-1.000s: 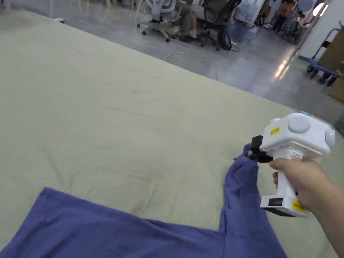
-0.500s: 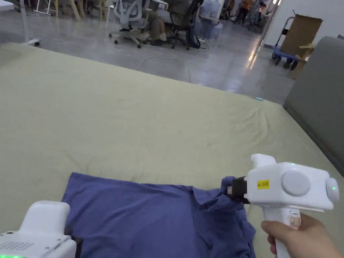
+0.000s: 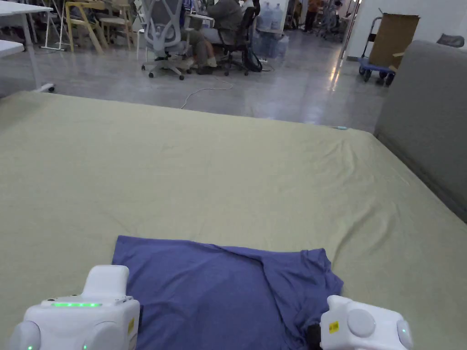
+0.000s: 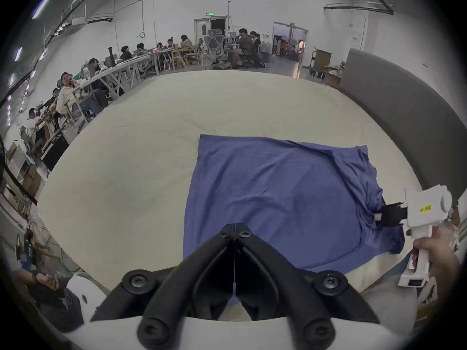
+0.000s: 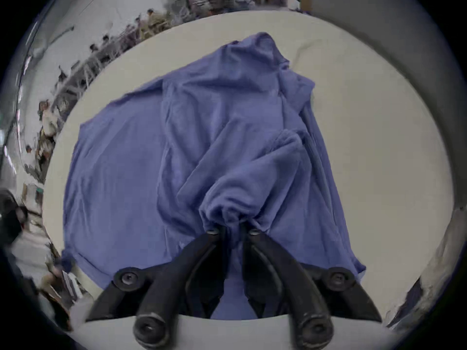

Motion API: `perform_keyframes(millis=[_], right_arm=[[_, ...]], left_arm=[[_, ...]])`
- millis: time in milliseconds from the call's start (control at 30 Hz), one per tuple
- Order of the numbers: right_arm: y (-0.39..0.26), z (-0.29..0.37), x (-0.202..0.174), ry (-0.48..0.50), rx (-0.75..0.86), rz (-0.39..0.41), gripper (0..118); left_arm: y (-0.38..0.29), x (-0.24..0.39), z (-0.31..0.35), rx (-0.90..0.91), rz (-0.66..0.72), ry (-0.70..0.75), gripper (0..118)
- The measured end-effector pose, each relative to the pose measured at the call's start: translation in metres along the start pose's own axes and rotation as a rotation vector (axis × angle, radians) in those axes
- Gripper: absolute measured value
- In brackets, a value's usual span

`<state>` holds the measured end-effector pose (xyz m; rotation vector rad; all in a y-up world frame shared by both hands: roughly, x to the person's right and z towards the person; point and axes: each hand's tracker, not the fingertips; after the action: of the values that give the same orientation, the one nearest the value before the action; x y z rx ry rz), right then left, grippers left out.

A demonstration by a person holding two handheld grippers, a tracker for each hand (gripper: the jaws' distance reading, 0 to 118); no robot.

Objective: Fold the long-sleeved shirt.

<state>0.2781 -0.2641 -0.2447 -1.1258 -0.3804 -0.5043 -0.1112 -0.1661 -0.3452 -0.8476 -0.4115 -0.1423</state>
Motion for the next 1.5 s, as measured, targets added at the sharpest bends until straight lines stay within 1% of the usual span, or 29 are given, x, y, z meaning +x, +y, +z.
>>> perform_keyframes(millis=[67, 100, 133, 167, 200, 233, 300, 400, 433, 467, 500, 533, 567, 667, 700, 733, 767, 800, 900, 1000, 1133, 1167, 1267, 1333, 1367, 1400, 1433, 1467, 1500], right_arm=[[0.010, 0.022, 0.003, 0.002, -0.029, 0.006, 15], [0.013, 0.035, 0.001, -0.002, -0.024, 0.023, 28], [0.013, 0.057, -0.002, -0.010, 0.033, 0.057, 54], [0.012, 0.078, -0.007, -0.035, 0.116, 0.084, 88], [0.008, 0.102, -0.011, -0.017, 0.205, 0.102, 110], [0.003, 0.128, -0.014, 0.016, 0.291, 0.122, 112], [-0.010, 0.159, -0.021, 0.053, 0.348, 0.149, 112], [-0.035, 0.178, -0.026, 0.034, 0.374, 0.174, 112], [-0.043, 0.173, -0.028, 0.021, 0.379, 0.190, 107], [-0.052, 0.172, -0.029, 0.019, 0.385, 0.209, 91], [-0.058, 0.170, -0.030, 0.021, 0.384, 0.218, 40], [-0.063, 0.165, -0.031, 0.014, 0.377, 0.223, 0], [-0.070, 0.155, -0.032, -0.022, 0.339, 0.210, 0], [-0.071, 0.140, -0.033, 0.045, 0.329, 0.225, 0], [-0.067, 0.140, -0.030, 0.048, 0.328, 0.224, 0], [-0.064, 0.136, -0.031, 0.049, 0.325, 0.227, 0], [-0.061, 0.132, -0.032, 0.053, 0.320, 0.230, 0], [-0.059, 0.128, -0.032, 0.058, 0.316, 0.232, 0], [-0.049, 0.123, -0.025, 0.087, 0.300, 0.207, 0], [-0.040, 0.114, -0.016, 0.105, 0.276, 0.171, 0], [-0.031, 0.104, 0.000, 0.082, 0.252, 0.125, 0], [-0.027, 0.101, 0.004, 0.078, 0.243, 0.112, 0], [-0.014, 0.095, 0.012, 0.051, 0.221, 0.101, 0], [0.004, 0.089, 0.011, 0.025, 0.208, 0.130, 0], [0.015, 0.088, 0.009, 0.026, 0.205, 0.147, 0], [0.030, 0.085, 0.008, 0.032, 0.199, 0.167, 0], [0.051, 0.080, 0.004, 0.015, 0.205, 0.211, 12], [0.076, 0.073, 0.000, -0.015, 0.219, 0.231, 46], [0.095, 0.067, -0.002, -0.032, 0.218, 0.228, 103]], left_arm=[[0.001, -0.001, 0.000, -0.008, 0.002, 0.002, 0], [0.001, -0.002, 0.001, -0.006, 0.009, 0.002, 0], [0.002, -0.003, 0.003, -0.004, 0.013, 0.003, 0], [0.002, -0.003, 0.005, -0.001, 0.015, 0.003, 0], [0.003, -0.004, 0.005, 0.002, 0.017, 0.003, 0], [0.004, -0.005, 0.006, 0.004, 0.021, 0.004, 0], [0.003, -0.004, 0.009, 0.003, 0.025, 0.001, 0], [0.003, -0.001, 0.008, 0.000, 0.021, -0.002, 0], [0.003, 0.000, 0.009, 0.001, 0.019, -0.005, 0], [0.003, 0.001, 0.009, 0.002, 0.016, -0.008, 0], [0.003, 0.003, 0.009, 0.001, 0.012, -0.011, 0], [0.002, 0.004, 0.010, 0.001, 0.008, -0.014, 0], [0.002, 0.006, 0.010, 0.002, 0.006, -0.017, 0], [0.007, 0.004, 0.007, 0.007, 0.052, -0.074, 0], [0.012, 0.002, 0.004, 0.008, 0.078, -0.110, 8], [0.022, 0.000, -0.003, 0.022, 0.100, -0.123, 30], [0.035, -0.002, -0.012, 0.031, 0.088, -0.114, 66], [0.049, -0.002, -0.022, 0.026, 0.079, -0.103, 116], [0.105, -0.015, -0.064, 0.080, 0.073, -0.050, 116], [0.148, -0.022, -0.150, 0.052, 0.076, 0.028, 118], [0.174, -0.040, -0.247, -0.089, 0.058, 0.122, 114], [0.173, -0.046, -0.266, -0.112, 0.059, 0.130, 107], [0.155, -0.051, -0.302, -0.259, 0.028, 0.168, 71], [0.155, -0.040, -0.285, -0.170, -0.041, 0.156, 68], [0.157, -0.034, -0.281, -0.190, -0.097, 0.147, 57], [0.157, -0.029, -0.276, -0.186, -0.127, 0.126, 27], [0.158, -0.026, -0.271, -0.185, -0.157, 0.110, 2], [0.160, -0.026, -0.266, -0.208, -0.136, 0.062, 2], [0.162, -0.027, -0.261, -0.197, -0.110, 0.018, 2]])
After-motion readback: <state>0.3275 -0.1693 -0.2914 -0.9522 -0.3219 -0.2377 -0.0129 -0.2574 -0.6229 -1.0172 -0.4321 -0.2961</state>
